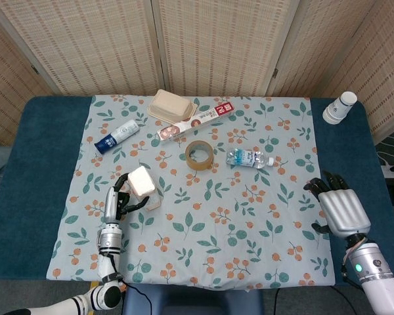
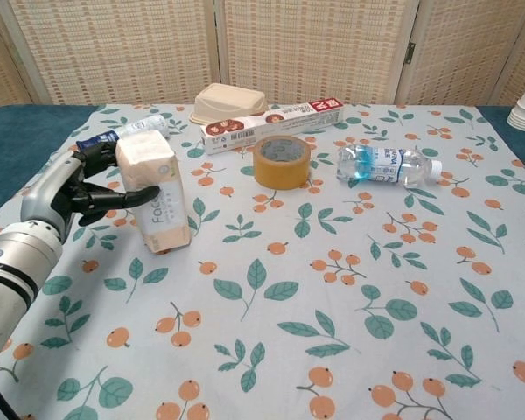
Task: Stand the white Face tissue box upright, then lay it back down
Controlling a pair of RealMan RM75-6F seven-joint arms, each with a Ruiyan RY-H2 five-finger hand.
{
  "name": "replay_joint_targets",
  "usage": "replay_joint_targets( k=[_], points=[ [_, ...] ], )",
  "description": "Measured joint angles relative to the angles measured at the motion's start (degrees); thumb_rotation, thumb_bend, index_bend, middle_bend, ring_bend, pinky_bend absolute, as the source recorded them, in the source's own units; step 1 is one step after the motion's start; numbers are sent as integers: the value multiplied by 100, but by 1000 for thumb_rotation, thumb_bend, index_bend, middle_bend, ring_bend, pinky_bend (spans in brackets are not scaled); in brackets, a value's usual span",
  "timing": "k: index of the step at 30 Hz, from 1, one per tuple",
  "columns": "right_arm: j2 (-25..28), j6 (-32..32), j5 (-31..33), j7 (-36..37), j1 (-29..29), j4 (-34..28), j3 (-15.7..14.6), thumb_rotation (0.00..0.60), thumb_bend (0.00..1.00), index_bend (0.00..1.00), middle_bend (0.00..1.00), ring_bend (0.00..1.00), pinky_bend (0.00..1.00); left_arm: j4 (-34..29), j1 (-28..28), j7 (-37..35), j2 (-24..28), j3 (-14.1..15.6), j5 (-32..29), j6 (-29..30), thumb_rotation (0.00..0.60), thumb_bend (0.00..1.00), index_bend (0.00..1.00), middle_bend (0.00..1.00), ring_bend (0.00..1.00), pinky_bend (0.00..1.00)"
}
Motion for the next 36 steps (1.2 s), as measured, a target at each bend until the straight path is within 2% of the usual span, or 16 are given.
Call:
replay_joint_targets(
  k=[6, 9, 14, 18, 27, 36],
  points=[
    [5, 3, 16, 8, 14, 5, -7, 600, 71, 263, 192, 51, 103, 138, 33, -98, -12, 53, 138, 2, 600, 154, 72, 476, 1000, 1000],
    [6, -4, 20, 4, 22, 3, -18, 600, 72, 273, 192, 51, 103, 170, 76, -100, -6, 59, 124, -3, 600, 139, 5, 430, 1000, 1000],
    [-8, -20, 50, -9, 39, 17, -31, 600, 71, 276, 192, 51, 104, 138, 143, -167, 64, 95, 168, -22, 600, 115, 0, 297, 1000, 1000],
    [-26, -23, 70, -28, 59, 21, -35, 600, 71, 279, 192, 51, 104, 46, 165, -200, 142, 106, 236, -8, 600, 111, 0, 246, 1000, 1000],
    [-50, -40, 97, -43, 95, 28, -46, 600, 71, 281, 192, 51, 104, -226, 252, -307, 371, 212, 476, 85, 600, 99, 0, 215, 1000, 1000],
    [-48, -63, 12, -17, 123, -26, -51, 600, 72, 281, 192, 51, 105, -898, 501, -42, 801, 411, 584, 251, 600, 98, 0, 211, 1000, 1000]
  ],
)
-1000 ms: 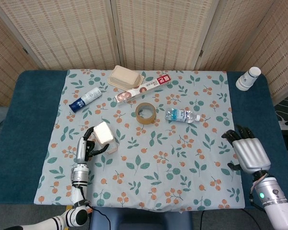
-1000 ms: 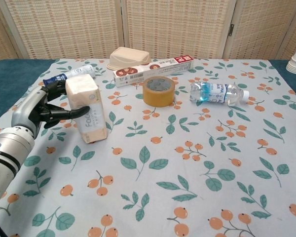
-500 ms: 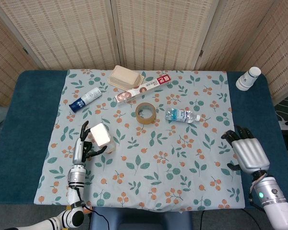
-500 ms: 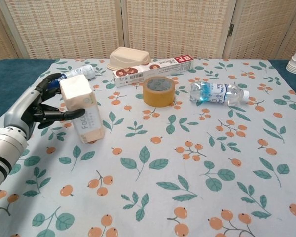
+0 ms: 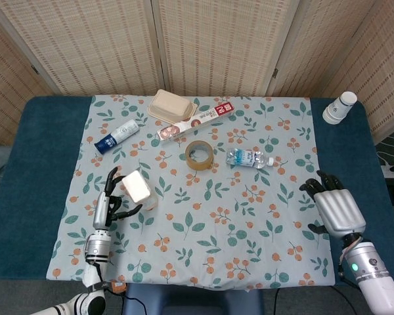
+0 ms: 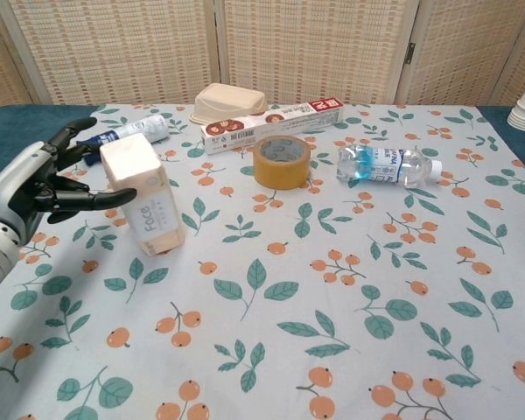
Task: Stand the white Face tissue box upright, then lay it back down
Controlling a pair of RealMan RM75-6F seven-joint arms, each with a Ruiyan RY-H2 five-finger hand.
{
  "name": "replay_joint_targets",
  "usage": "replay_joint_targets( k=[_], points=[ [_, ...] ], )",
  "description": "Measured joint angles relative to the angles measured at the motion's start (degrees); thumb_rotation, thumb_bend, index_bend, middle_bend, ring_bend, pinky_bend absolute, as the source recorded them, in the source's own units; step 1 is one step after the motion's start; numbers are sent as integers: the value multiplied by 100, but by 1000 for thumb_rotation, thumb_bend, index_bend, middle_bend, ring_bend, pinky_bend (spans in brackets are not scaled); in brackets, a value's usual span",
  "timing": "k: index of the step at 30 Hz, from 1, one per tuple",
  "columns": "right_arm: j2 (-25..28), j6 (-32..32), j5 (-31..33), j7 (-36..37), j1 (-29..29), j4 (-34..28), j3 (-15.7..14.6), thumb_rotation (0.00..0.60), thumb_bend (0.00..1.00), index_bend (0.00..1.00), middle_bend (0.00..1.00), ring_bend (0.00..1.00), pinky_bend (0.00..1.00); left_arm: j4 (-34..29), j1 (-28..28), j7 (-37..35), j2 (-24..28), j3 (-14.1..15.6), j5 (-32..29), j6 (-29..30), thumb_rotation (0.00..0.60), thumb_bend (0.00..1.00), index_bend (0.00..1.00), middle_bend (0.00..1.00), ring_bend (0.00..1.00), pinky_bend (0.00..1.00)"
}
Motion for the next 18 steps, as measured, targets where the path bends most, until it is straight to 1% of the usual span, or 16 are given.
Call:
replay_joint_targets(
  k=[4, 8, 12, 18],
  points=[
    [14, -18, -74, 13, 5, -66, -17, 600, 71, 281, 192, 51, 105, -401, 167, 242, 286, 85, 22, 128, 600, 95, 0, 208, 1000, 1000],
    [48, -17, -187, 44, -3, -140, -27, 600, 72, 281, 192, 51, 105, -615, 250, 506, 547, 100, -2, 170, 600, 96, 0, 164, 985, 1000],
    [118, 10, -332, 123, -36, -226, -36, 600, 72, 281, 192, 51, 105, -745, 262, 684, 707, 6, -149, 108, 600, 96, 0, 108, 950, 993],
    [222, 28, -449, 252, -85, -290, -41, 600, 72, 281, 192, 51, 105, -1221, 312, 1253, 1173, -182, -183, 301, 600, 127, 0, 100, 927, 972]
  ],
)
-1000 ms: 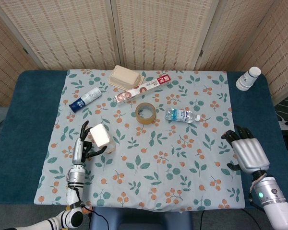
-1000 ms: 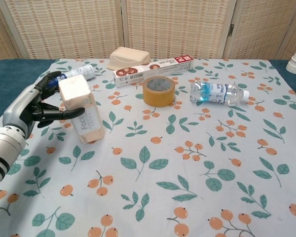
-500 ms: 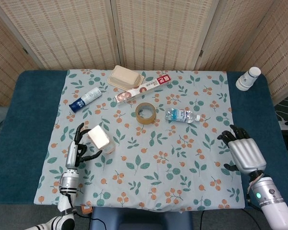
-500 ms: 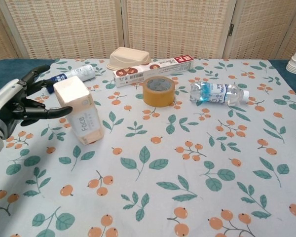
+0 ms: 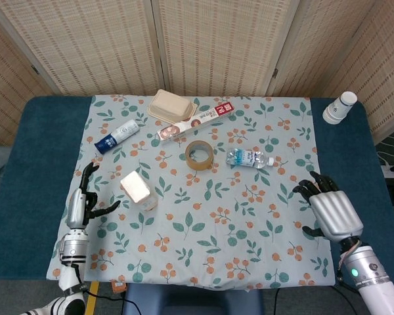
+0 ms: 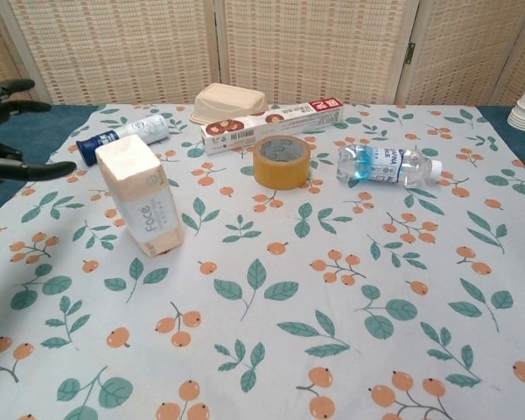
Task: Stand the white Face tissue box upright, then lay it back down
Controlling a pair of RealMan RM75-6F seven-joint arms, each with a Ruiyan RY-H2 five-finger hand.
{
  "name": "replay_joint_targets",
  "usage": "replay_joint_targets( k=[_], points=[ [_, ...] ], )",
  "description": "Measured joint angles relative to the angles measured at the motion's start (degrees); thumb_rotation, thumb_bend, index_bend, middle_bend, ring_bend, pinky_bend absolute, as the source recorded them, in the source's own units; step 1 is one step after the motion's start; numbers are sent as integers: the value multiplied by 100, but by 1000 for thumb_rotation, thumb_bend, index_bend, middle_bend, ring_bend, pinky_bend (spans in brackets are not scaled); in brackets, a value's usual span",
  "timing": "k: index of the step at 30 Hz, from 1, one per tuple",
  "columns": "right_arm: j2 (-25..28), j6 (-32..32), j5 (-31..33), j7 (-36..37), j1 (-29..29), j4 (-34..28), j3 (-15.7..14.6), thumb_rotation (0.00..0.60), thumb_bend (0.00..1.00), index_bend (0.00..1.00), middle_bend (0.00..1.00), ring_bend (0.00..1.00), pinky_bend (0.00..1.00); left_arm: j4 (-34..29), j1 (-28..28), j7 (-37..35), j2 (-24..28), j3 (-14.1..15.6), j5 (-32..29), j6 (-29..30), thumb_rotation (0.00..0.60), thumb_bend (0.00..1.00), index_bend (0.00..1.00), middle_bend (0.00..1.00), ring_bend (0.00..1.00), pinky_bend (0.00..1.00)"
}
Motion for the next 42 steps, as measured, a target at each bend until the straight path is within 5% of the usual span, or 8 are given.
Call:
replay_joint_targets(
  k=[5, 11, 18, 22, 28, 34, 38, 42],
  points=[
    [70, 17, -72, 126, -36, -23, 12, 600, 72, 281, 192, 51, 105, -624, 1, 691, 645, -418, -189, 149, 600, 142, 0, 133, 925, 972],
    [117, -48, -90, 193, -33, -29, 22, 600, 72, 281, 192, 51, 105, -1741, -104, 2087, 1514, -840, -1005, 4, 600, 195, 78, 364, 905, 957],
    [149, -127, -28, 165, -25, -65, -4, 600, 71, 281, 192, 56, 105, -3413, -593, 4528, 2285, -1057, -2920, -49, 600, 150, 32, 217, 896, 952],
    [172, -165, 14, 193, -10, -60, 5, 600, 72, 281, 192, 56, 105, -4120, -1321, 5921, 2517, -1228, -4407, 163, 600, 140, 5, 162, 896, 952],
    [221, -207, 57, 283, 5, -48, 28, 600, 71, 281, 192, 55, 105, -4535, -2829, 7006, 2446, -1576, -6364, 705, 600, 133, 0, 156, 896, 959],
    [307, -230, 60, 466, -1, -44, 65, 600, 71, 281, 192, 55, 105, -4546, -3988, 7557, 2137, -1875, -7652, 1159, 600, 138, 0, 235, 922, 995],
    [367, -306, 44, 593, 5, -34, 78, 600, 72, 281, 192, 55, 105, -4406, -4487, 7638, 1785, -1910, -7910, 1518, 600, 137, 0, 219, 926, 999],
    [411, -328, -50, 670, -10, -53, 76, 600, 71, 281, 192, 55, 105, -4143, -4737, 7695, 1505, -1620, -7692, 1781, 600, 136, 0, 185, 926, 999]
  ],
)
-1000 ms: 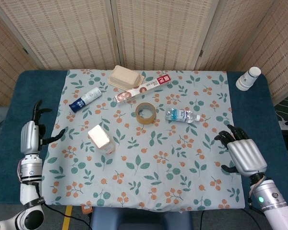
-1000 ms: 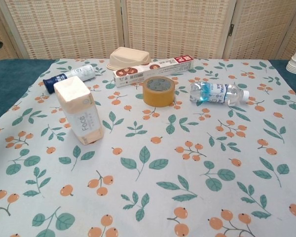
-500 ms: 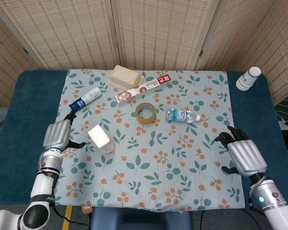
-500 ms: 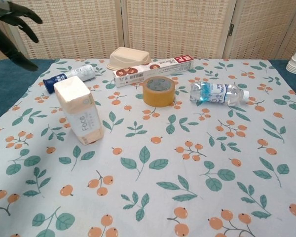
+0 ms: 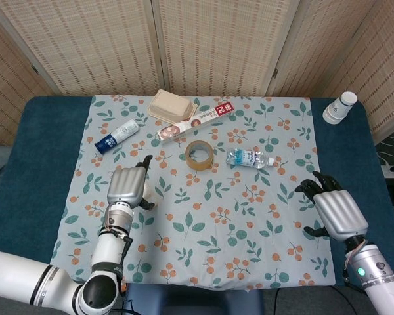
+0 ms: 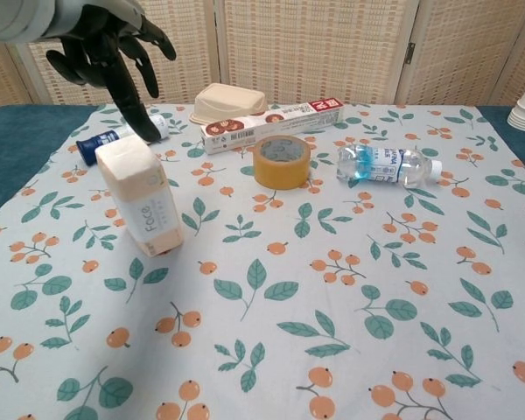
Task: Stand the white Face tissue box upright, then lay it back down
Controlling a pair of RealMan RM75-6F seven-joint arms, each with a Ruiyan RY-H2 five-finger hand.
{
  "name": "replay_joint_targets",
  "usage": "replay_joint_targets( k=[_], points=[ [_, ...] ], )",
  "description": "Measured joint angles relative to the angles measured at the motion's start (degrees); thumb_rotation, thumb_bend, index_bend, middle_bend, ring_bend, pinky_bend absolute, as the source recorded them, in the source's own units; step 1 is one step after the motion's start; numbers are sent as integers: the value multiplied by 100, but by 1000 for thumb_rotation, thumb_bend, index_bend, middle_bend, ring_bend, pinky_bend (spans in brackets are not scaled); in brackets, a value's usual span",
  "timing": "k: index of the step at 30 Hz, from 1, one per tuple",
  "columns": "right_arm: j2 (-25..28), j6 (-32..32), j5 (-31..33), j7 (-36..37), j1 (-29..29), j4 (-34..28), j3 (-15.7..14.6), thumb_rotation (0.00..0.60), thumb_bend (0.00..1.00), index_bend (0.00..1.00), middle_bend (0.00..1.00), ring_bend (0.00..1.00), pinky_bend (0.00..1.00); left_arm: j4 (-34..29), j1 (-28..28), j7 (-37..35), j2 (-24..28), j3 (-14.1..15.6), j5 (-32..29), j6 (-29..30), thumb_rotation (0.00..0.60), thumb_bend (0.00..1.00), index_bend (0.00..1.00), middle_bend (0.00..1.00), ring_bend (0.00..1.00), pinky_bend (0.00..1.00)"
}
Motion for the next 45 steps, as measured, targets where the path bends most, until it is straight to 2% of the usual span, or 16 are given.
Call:
replay_joint_targets(
  k=[8, 20, 34, 45],
  points=[
    [67, -5, -66, 132, -39, 21, 16, 600, 72, 281, 192, 55, 105, 598, -216, 164, -475, 582, 287, 409, 600, 130, 0, 151, 938, 1000],
    [53, -58, 3, 168, -10, 55, 48, 600, 72, 281, 192, 55, 105, 705, -154, 227, -514, 399, 65, 331, 600, 112, 0, 140, 975, 1000],
    [70, -105, 10, 287, 4, 99, 84, 600, 72, 282, 192, 56, 105, 1571, -123, 390, -941, 621, 19, 172, 600, 110, 0, 136, 976, 1000],
    [119, -60, -31, 376, -33, 106, 113, 600, 71, 283, 192, 56, 105, 1757, -95, 486, -1093, 535, 54, 113, 600, 112, 0, 135, 977, 1000]
  ],
)
